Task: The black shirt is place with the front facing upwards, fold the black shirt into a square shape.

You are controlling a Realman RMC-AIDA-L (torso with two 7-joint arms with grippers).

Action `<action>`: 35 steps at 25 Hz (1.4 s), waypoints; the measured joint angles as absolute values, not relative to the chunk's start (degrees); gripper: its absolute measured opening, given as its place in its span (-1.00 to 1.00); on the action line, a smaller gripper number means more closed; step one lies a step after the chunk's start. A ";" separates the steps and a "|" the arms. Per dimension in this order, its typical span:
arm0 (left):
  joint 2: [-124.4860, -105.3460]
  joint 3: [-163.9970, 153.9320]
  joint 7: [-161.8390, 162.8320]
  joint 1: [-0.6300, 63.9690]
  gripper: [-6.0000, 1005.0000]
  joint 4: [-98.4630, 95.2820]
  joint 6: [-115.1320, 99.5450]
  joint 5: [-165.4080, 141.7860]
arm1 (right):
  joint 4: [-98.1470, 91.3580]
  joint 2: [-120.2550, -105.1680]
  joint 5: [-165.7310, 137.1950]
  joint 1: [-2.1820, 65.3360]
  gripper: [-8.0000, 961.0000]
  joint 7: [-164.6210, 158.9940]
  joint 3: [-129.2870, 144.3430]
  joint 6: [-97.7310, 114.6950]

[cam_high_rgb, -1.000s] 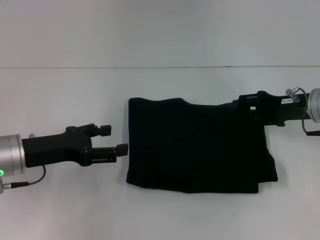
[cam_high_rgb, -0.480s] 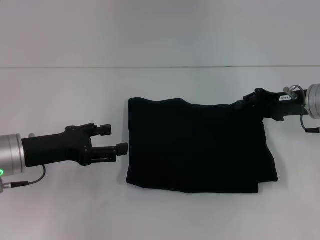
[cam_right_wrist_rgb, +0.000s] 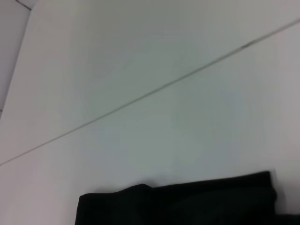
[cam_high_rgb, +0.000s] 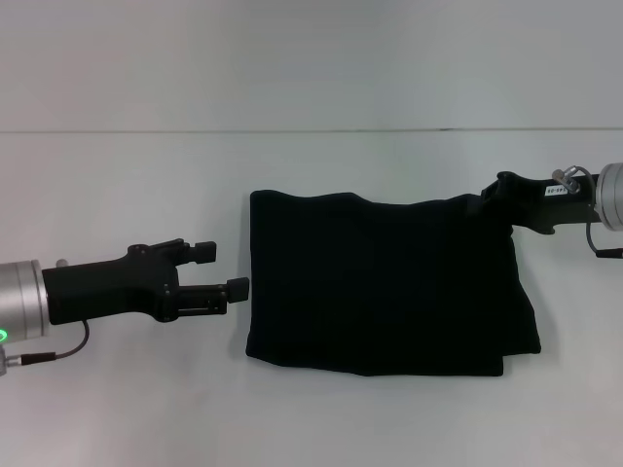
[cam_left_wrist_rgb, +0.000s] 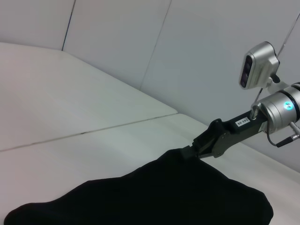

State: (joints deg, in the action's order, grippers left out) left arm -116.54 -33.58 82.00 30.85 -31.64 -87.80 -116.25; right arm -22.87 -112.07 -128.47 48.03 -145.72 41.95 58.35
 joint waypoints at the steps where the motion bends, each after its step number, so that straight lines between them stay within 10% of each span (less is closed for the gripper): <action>1: -116.54 -33.57 82.00 30.83 0.83 -31.64 -87.80 -116.25 | -22.93 -112.09 -128.37 48.01 -0.91 -145.05 41.86 58.33; 26: -117.36 -33.29 85.92 31.08 0.83 -30.36 -88.32 -115.40 | -25.66 -114.34 -124.64 42.57 -0.91 -138.35 40.95 52.19; 35: -117.64 -31.27 89.60 31.32 0.84 -26.08 -88.19 -110.16 | -27.39 -114.34 -101.51 32.72 -0.53 -108.64 33.86 57.94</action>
